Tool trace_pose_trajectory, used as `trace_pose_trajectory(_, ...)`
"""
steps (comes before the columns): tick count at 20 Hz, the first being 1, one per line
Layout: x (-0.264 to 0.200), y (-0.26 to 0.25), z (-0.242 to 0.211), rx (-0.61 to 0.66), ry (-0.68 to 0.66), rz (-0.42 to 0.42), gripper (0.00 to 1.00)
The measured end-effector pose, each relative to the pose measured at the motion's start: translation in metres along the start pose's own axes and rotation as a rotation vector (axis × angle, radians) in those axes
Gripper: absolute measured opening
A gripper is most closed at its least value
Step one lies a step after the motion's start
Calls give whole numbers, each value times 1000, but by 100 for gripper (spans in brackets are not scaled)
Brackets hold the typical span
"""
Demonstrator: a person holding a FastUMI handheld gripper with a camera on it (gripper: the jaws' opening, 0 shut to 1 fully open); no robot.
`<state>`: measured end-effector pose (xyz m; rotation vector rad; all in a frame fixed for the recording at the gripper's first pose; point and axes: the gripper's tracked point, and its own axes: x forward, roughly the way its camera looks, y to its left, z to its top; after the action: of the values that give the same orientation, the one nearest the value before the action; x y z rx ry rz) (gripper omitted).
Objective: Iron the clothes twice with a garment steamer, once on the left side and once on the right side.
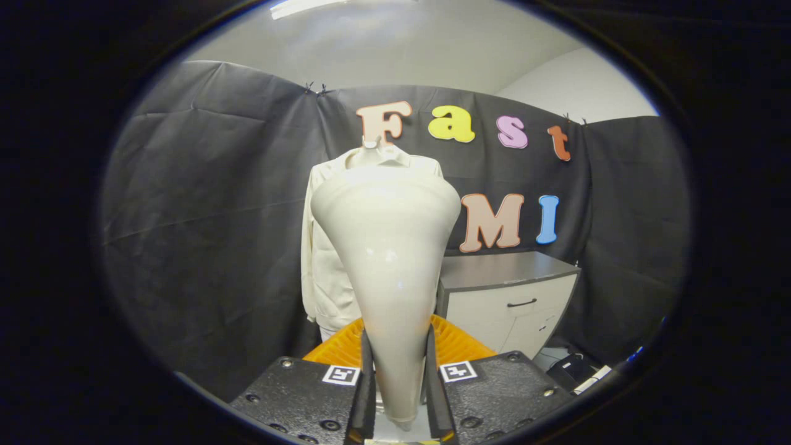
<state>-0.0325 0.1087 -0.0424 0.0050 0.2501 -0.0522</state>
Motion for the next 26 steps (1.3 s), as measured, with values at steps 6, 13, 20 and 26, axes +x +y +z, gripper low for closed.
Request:
trace_pose_trajectory(6, 3, 1, 1, 1, -2, 5, 33)
trace_pose_trajectory(13, 10, 1, 1, -7, 1, 5, 33)
trace_pose_trajectory(20, 12, -6, 1, -5, -12, -17, 33)
trace_pose_trajectory(26, 18, -1, -1, -10, -4, -4, 33)
